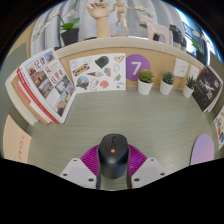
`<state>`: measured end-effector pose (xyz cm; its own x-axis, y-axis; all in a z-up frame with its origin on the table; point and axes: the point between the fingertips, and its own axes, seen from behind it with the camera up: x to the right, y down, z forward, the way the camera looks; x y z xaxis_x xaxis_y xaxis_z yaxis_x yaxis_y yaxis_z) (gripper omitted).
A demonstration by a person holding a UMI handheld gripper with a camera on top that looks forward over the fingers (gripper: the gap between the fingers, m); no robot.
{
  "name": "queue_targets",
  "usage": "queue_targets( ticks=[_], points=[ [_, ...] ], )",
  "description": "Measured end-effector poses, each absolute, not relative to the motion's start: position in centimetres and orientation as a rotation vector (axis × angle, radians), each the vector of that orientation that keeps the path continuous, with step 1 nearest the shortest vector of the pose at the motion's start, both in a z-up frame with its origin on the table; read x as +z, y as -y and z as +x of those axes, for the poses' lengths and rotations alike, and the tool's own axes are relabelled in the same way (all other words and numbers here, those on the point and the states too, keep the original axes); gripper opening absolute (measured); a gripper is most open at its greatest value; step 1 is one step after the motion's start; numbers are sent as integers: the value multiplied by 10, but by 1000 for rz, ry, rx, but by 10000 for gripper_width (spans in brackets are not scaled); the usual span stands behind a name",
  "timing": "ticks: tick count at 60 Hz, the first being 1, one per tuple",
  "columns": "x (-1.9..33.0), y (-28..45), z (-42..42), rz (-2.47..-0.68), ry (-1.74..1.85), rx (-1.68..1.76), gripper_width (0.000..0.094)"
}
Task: Arrange mouse
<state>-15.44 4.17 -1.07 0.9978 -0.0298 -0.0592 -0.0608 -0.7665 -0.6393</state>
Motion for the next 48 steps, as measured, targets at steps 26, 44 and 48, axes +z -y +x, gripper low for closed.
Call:
queue_targets(
  ticks=[26, 44, 48],
  points=[
    [208, -14, 25, -2103, -75, -160, 347],
    [118, 35, 162, -2269, -73, -139, 346],
    [86, 46, 173, -2333, -57, -106, 343]
  ],
)
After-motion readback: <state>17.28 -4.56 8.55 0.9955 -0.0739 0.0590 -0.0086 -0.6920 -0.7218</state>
